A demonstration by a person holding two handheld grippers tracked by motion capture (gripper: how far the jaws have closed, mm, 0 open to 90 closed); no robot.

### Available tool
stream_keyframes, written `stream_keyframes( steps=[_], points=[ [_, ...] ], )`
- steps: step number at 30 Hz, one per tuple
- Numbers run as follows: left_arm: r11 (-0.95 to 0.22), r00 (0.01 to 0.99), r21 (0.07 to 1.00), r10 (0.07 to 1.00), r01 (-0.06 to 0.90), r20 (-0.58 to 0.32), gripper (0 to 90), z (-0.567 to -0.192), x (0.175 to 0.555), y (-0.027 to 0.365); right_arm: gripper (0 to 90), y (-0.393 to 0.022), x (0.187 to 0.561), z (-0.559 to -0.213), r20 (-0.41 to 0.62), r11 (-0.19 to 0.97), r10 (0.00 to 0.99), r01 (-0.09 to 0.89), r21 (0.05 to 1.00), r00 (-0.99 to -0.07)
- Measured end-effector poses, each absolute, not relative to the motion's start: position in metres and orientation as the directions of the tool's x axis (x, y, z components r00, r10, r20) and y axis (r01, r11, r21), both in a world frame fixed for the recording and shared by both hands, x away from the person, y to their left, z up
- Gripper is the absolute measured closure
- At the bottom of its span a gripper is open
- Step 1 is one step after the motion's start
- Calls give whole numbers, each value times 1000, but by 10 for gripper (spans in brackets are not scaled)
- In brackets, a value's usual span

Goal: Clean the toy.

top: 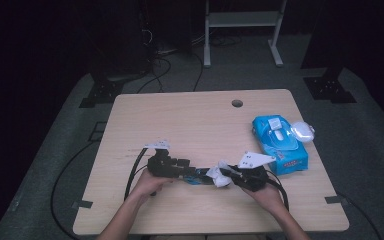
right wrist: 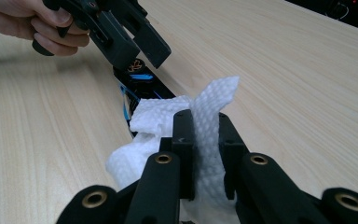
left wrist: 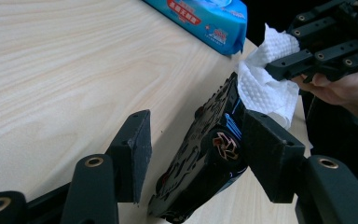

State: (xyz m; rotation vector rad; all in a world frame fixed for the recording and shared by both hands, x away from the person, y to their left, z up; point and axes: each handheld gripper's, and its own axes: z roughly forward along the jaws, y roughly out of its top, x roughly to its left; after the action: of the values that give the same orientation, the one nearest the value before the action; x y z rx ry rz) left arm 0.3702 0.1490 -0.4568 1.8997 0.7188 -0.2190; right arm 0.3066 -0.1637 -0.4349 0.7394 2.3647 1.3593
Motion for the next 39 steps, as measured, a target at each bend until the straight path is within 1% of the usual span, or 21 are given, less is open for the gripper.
stream_keyframes(
  steps=[7, 15, 18, 19, 20, 24, 25, 26, 27, 28, 29, 30, 31, 34, 36, 37, 39],
  points=[
    [-291, 818, 781, 369, 553, -442, 403, -457, 362, 148, 815, -164, 297, -435, -21, 423, 564, 266, 866, -826],
    [-298, 827, 788, 367, 539, -427, 401, -456, 354, 149, 814, -165, 289, -436, -35, 422, 560, 249, 872, -828],
    [-306, 830, 787, 360, 536, -426, 379, -456, 355, 150, 814, -164, 289, -436, -31, 422, 563, 254, 870, -826],
    [-310, 836, 786, 335, 534, -435, 362, -456, 354, 151, 814, -164, 289, -436, -34, 423, 564, 254, 870, -825],
    [-310, 836, 786, 335, 534, -435, 360, -456, 354, 151, 814, -164, 289, -436, -34, 423, 564, 254, 870, -825],
    [-365, 860, 785, 309, 501, -406, 339, -456, 348, 149, 813, -164, 290, -436, -32, 421, 566, 256, 870, -824],
    [-391, 871, 783, 303, 483, -386, 338, -457, 345, 146, 813, -164, 290, -436, -30, 419, 568, 258, 871, -823],
    [-391, 871, 783, 303, 483, -386, 348, -457, 345, 146, 813, -164, 290, -436, -30, 419, 568, 258, 871, -823],
    [-407, 877, 782, 310, 472, -368, 348, -458, 344, 143, 813, -164, 290, -436, -30, 420, 568, 259, 870, -822],
    [-415, 880, 782, 310, 466, -360, 368, -459, 343, 142, 813, -163, 290, -436, -30, 420, 570, 260, 869, -821],
    [-423, 886, 784, 310, 454, -346, 446, -459, 342, 139, 811, -163, 289, -436, -33, 424, 571, 260, 868, -820],
    [-438, 893, 784, 309, 440, -328, 446, -460, 342, 138, 811, -163, 289, -436, -33, 424, 571, 260, 868, -820],
    [-453, 901, 784, 300, 423, -313, 540, -461, 343, 135, 810, -163, 289, -435, -34, 426, 572, 261, 866, -820],
    [-461, 913, 793, 277, 399, -298, 564, -461, 344, 134, 809, -163, 290, -434, -37, 430, 574, 263, 863, -818],
    [-470, 930, 807, 252, 358, -266, 591, -460, 343, 133, 808, -164, 292, -434, -36, 432, 577, 268, 861, -816],
    [-471, 944, 821, 222, 323, -243, 619, -460, 344, 133, 807, -164, 294, -433, -35, 431, 586, 275, 860, -810],
    [-472, 949, 825, 210, 310, -236, 630, -459, 347, 133, 807, -164, 295, -433, -34, 430, 587, 277, 859, -809]
  ],
)
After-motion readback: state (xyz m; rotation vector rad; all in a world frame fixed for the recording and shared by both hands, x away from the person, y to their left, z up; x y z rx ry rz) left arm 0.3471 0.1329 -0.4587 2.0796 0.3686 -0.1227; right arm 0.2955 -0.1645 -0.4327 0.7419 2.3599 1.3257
